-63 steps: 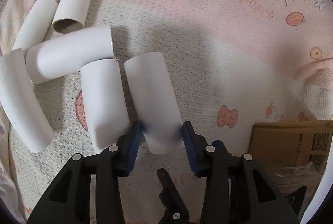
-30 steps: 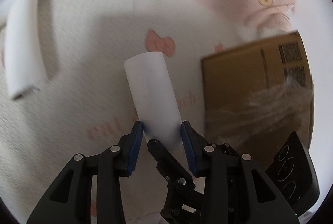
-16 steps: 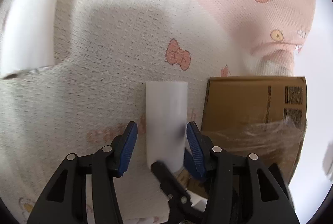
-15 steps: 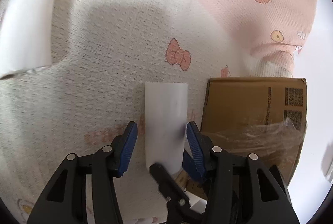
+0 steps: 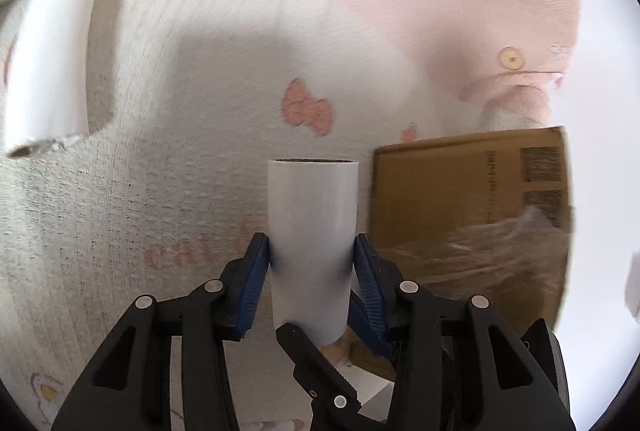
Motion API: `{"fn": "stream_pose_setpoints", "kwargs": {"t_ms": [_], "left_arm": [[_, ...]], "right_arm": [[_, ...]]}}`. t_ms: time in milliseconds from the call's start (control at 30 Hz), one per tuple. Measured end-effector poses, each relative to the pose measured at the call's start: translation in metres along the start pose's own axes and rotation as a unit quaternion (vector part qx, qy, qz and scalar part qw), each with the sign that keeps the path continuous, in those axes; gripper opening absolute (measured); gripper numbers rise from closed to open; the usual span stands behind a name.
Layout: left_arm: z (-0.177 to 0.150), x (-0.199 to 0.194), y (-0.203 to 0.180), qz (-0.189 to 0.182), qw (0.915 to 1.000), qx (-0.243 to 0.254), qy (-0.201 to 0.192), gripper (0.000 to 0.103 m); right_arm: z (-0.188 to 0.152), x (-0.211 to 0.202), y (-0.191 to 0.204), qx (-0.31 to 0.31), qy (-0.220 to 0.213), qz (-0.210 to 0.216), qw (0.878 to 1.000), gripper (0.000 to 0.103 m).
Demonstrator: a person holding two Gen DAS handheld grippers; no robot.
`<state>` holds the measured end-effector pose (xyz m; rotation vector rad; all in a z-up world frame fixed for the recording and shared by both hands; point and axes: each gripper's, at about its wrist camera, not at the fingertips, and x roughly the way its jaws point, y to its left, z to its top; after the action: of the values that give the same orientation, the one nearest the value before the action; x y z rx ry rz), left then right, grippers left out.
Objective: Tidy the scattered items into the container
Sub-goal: 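Carry both held tubes up and over the cardboard box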
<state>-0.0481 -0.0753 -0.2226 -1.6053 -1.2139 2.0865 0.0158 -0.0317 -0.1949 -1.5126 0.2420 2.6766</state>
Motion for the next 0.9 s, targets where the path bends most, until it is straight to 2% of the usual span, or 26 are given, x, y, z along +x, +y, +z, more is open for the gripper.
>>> {"fn": "stream_pose_setpoints", "kwargs": {"t_ms": [133,267,500,667,767,900], "left_arm": [[-0.001,-0.031,-0.035,-0.011,0.9982,0.042,-0.041,0.047],[-0.003,-0.06,-0.077,-0.029,0.993,0.088,-0.073,0.047],[-0.015,-0.095,-0.159,-0.042,0.9779,0.172,-0.112,0.047],[-0.013,-0.086,-0.2,-0.059,0.9709,0.211,-0.098,0.047],[-0.006,-0.068,-0.222,-0.065,0.97,0.224,-0.067,0.047],[0.007,-0.032,-0.249,-0.057,0.9706,0.234,-0.013,0.047]], "right_arm": [[0.014,-0.034,0.005,-0.017,-0.046,-0.013,0.999,0.041],[0.032,-0.075,0.001,-0.013,-0.083,-0.02,0.996,0.041],[0.056,-0.145,-0.016,-0.008,-0.138,-0.026,0.99,0.041],[0.072,-0.165,-0.04,0.017,-0.157,-0.047,0.986,0.041],[0.076,-0.169,-0.048,0.031,-0.161,-0.076,0.984,0.041],[0.073,-0.182,-0.087,0.063,-0.135,-0.089,0.985,0.041]]}}
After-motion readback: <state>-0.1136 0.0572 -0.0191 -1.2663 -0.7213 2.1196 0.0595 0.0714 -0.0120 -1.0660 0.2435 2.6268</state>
